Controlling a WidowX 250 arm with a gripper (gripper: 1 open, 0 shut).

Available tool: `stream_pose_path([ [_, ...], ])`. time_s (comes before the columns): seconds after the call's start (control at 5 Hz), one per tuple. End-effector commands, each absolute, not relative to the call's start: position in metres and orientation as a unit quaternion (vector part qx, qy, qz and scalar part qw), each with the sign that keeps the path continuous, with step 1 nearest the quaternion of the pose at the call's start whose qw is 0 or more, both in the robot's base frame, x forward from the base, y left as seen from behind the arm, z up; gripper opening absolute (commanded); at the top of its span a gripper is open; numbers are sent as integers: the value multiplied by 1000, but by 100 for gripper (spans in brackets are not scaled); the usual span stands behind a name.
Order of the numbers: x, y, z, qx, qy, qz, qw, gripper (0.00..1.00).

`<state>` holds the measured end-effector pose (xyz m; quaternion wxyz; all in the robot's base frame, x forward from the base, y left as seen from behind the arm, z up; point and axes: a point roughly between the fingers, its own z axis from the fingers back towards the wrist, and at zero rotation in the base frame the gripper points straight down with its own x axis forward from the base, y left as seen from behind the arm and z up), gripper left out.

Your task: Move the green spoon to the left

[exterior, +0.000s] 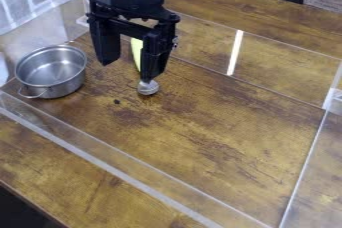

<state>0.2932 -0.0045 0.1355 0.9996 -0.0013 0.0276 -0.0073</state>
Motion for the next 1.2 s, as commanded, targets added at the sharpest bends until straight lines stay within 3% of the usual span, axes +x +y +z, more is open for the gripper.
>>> stream_pose_path([
  [0.0, 300, -1, 128, -2, 29, 2, 1000, 100],
  [0.8, 339, 22, 106, -7, 12, 20, 1000, 100],
  [1.0, 343, 24, 100, -9, 15, 21, 1000, 0],
])
